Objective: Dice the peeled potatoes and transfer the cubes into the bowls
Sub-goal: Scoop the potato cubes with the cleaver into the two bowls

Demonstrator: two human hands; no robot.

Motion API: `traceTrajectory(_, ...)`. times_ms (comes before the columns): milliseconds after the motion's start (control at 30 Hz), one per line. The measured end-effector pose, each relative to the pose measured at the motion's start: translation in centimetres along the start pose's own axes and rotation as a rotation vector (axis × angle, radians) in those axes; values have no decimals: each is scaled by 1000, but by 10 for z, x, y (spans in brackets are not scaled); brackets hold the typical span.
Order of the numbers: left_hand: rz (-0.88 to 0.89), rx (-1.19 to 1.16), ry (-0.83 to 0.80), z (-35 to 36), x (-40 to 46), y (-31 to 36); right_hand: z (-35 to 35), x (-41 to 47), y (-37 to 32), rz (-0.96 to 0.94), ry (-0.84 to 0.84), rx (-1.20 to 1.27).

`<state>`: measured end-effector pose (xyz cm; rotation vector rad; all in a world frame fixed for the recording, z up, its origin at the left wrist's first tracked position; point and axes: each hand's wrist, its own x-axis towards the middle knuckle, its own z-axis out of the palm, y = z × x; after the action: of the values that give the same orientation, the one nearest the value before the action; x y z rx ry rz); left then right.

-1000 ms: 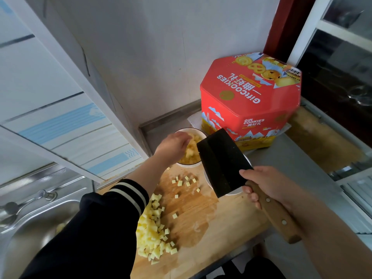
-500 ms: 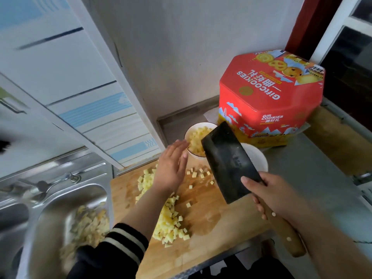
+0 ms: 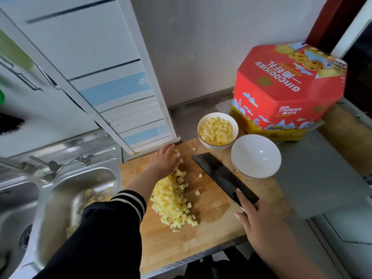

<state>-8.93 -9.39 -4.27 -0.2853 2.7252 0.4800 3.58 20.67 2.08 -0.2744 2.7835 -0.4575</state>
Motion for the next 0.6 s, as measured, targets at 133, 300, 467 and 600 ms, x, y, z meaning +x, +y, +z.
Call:
traceTrajectory(133,51,-106,9,9,-6,0,15,8,6,-21,-19,-4)
traceTrajectory(300,102,-155,74,19,-14,-11,27,29,10,-2,63,7)
traceTrajectory(467,58,-59,68,16,-3,-7,25,54,-3,15,8,-51)
traceTrajectory(600,57,12,36,13,3,-4,27,70,-15,3,-40,-50)
